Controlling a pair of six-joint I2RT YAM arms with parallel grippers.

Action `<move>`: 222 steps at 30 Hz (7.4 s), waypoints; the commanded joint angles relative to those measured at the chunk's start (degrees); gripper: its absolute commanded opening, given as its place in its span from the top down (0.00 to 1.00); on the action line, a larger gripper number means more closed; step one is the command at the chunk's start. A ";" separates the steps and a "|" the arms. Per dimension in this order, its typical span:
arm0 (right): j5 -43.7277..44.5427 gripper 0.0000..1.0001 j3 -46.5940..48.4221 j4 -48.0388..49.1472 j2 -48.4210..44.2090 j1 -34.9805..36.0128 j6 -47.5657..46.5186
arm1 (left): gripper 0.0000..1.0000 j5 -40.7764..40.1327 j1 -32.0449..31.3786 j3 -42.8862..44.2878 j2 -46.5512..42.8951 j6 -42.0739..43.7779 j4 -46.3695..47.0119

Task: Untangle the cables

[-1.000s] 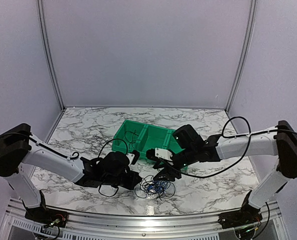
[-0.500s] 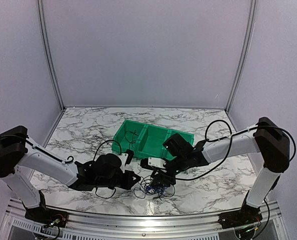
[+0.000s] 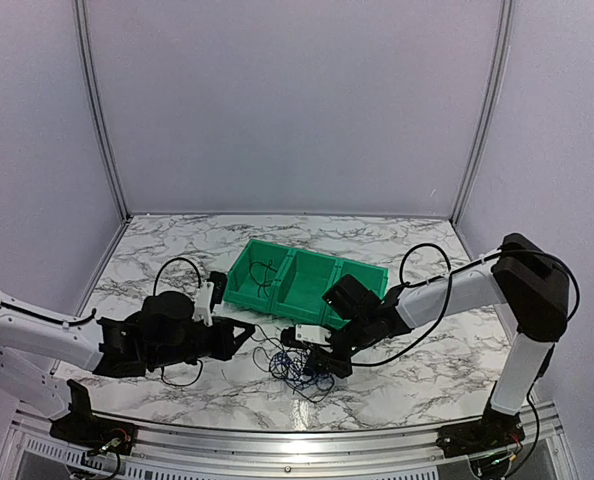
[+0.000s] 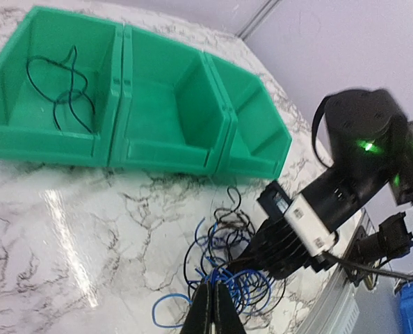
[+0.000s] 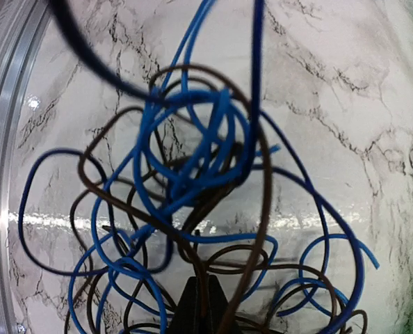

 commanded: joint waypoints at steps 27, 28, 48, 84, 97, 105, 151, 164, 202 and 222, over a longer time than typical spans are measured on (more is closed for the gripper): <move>-0.57 1.00 2.71 -5.07 3.69 0.31 -1.40 | 1.00 -33.96 2.64 43.00 -34.09 28.84 -57.68; -0.57 1.00 2.78 -5.16 3.70 0.27 -1.44 | 1.00 -34.14 2.64 44.63 -33.56 29.30 -58.33; -0.28 0.55 2.90 -7.37 -14.03 0.22 -4.68 | 1.00 -14.73 2.64 8.41 -29.12 8.00 -34.51; 9.26 0.47 38.74 -8.80 24.78 12.20 4.93 | 1.00 -26.79 2.49 -10.09 -48.50 -5.48 -39.16; 9.70 1.00 16.42 -10.36 11.00 9.41 -1.22 | 1.00 -32.10 2.47 5.80 -51.71 5.19 -51.96; 10.54 1.00 2.70 -7.15 2.80 2.53 -2.17 | 1.00 -42.25 2.47 28.43 -50.95 14.55 -67.85; 8.34 0.28 22.89 -5.27 -1.89 5.24 -7.33 | 1.00 -16.67 2.55 18.69 -21.45 11.72 -27.64; 7.15 0.87 20.71 -2.83 0.03 5.23 -6.46 | 1.00 -17.36 2.55 17.41 -23.78 11.20 -27.73; -10.82 1.00 30.48 -15.93 -3.24 3.08 2.14 | 0.44 -5.14 0.36 -12.79 -16.15 4.82 -10.35; -11.58 1.00 33.07 -18.13 -4.70 1.63 1.96 | 0.99 -3.99 0.60 -5.84 10.70 7.92 3.22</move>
